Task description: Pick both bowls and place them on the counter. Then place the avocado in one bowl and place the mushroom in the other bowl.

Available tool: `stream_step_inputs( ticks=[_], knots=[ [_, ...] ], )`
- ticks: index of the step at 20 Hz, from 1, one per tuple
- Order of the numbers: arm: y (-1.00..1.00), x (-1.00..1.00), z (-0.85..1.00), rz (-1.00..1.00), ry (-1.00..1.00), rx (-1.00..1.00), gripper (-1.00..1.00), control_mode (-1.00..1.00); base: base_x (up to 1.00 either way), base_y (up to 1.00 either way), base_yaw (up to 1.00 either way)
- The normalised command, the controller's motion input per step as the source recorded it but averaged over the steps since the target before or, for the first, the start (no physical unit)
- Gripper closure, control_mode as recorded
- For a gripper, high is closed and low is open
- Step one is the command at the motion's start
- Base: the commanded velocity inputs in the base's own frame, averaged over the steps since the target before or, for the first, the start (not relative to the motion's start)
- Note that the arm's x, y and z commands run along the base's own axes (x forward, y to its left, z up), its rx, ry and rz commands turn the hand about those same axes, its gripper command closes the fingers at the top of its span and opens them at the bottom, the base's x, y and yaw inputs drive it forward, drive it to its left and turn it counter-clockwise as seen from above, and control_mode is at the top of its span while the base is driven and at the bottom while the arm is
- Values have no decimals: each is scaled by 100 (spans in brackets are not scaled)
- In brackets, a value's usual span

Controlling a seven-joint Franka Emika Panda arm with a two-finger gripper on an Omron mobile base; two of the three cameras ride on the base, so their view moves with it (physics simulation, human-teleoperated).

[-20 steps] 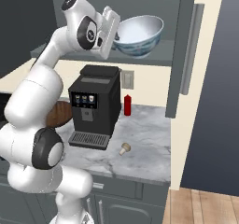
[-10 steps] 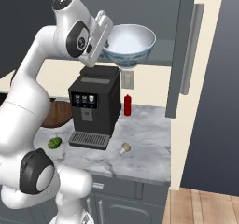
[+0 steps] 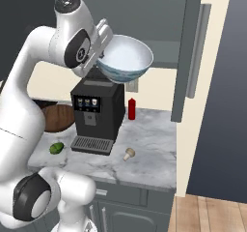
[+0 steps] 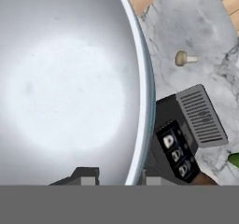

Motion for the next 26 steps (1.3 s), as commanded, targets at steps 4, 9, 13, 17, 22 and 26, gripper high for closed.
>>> stream_step_inputs(
  ticks=[4, 9, 13, 17, 22, 26],
  knots=[
    [9, -34, -27, 5, 1, 16, 100, -100, 0, 0, 0],
    [2, -28, -35, 6, 1, 7, 100, -100, 0, 0, 0],
    [-9, -25, -47, 9, 0, -3, 100, -100, 0, 0, 0],
    [-14, -6, -54, 12, 2, -9, 100, -100, 0, 0, 0],
    [-29, -2, -44, 11, 6, -6, 100, -100, 0, 0, 0],
    [-31, 2, -46, 10, 1, -6, 100, -100, 0, 0, 0]
  ],
)
